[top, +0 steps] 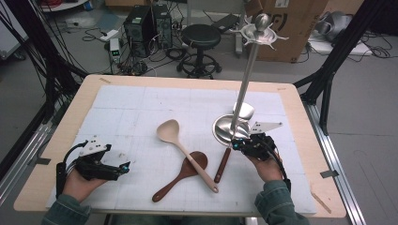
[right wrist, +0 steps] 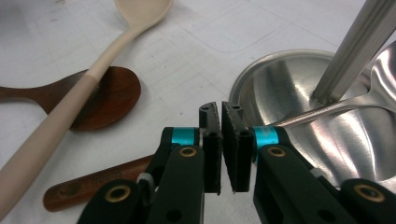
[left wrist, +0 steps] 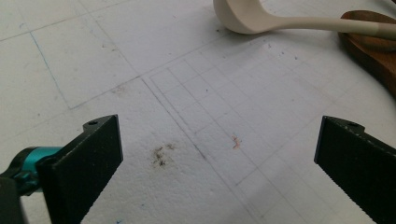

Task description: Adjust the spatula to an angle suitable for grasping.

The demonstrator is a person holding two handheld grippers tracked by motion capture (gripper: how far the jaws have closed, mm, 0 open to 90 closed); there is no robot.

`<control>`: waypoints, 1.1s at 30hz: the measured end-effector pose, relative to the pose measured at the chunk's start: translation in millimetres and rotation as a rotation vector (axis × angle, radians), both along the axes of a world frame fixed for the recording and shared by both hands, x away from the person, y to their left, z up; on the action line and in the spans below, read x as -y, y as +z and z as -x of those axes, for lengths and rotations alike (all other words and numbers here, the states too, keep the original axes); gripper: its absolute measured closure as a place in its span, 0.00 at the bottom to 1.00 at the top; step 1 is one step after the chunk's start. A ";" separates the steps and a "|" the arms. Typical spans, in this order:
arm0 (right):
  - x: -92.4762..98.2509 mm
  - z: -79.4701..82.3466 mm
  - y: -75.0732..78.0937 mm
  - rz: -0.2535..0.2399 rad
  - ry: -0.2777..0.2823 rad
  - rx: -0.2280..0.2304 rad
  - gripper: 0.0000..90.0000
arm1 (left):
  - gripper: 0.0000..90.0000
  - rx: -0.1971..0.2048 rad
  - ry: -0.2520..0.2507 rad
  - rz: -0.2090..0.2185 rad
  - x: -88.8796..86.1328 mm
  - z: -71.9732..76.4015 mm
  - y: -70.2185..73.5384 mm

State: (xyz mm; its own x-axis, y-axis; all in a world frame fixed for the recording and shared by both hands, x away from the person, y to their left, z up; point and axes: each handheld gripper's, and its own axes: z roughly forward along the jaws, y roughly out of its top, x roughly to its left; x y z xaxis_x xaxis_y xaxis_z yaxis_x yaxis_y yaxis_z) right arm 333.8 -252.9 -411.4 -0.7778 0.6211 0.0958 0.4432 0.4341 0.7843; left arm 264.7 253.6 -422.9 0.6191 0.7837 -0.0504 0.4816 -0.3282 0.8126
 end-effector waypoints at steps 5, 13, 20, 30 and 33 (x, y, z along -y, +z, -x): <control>-5.0 -8.4 -3.0 -0.010 -0.007 -0.009 0.99 | 0.02 0.000 -0.002 -0.002 0.2 0.0 -0.1; -10.0 -16.5 -8.2 0.007 -0.019 -0.023 0.99 | 0.02 -0.003 -0.003 0.000 0.3 -0.6 -0.3; -16.5 -22.9 -12.3 0.025 -0.022 -0.035 0.99 | 0.02 -0.002 -0.004 0.000 0.6 -0.6 -0.6; -17.8 -26.6 -16.8 0.037 -0.034 -0.049 0.99 | 0.02 -0.002 -0.005 0.001 0.9 -0.7 -0.7; -18.3 -27.2 -17.6 0.037 -0.033 -0.046 0.99 | 0.02 -0.002 -0.006 -0.001 0.6 -0.7 -0.6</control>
